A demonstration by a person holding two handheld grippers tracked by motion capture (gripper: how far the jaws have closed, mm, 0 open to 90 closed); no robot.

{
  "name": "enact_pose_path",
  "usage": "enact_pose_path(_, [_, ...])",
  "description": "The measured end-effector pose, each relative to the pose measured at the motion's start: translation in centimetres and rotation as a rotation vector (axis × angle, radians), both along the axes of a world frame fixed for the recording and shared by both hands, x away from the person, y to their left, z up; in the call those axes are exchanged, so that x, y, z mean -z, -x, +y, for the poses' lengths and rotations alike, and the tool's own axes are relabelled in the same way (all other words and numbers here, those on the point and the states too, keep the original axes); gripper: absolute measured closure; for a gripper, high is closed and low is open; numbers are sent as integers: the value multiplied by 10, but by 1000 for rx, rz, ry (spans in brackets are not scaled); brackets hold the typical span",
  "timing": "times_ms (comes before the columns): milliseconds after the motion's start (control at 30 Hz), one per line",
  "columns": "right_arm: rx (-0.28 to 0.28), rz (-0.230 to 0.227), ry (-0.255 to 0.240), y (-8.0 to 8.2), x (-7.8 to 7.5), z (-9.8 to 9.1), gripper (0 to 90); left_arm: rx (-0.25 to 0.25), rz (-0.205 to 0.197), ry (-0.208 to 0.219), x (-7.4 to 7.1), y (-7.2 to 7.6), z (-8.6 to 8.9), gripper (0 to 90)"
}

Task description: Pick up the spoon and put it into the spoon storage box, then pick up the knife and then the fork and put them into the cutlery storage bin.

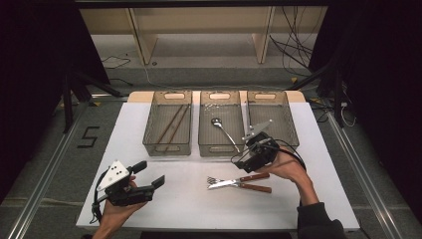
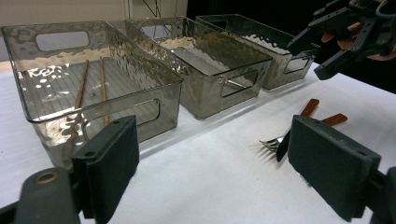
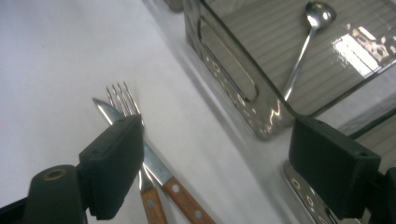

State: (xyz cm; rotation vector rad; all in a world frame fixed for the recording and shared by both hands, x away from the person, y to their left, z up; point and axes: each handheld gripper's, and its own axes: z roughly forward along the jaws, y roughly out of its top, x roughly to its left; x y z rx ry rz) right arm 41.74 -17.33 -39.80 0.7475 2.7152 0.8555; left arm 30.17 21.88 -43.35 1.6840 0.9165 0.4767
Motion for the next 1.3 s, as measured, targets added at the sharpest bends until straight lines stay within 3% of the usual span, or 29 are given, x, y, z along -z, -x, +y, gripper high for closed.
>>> enact_pose_path(233, [8,24,54,1,8,-3,190,4,2,2,0,0,-1,163])
enact_pose_path(500, [26,36,83,0,14,-5,190,7,-2,3,0,-1,-1,163])
enact_pose_path(767, [11,49,139,-1,21,-7,212,6,-1,3,0,-1,-2,163])
enact_pose_path(1300, [-91,78,277,2,35,-3,322,15,-5,-10,0,0,-2,163])
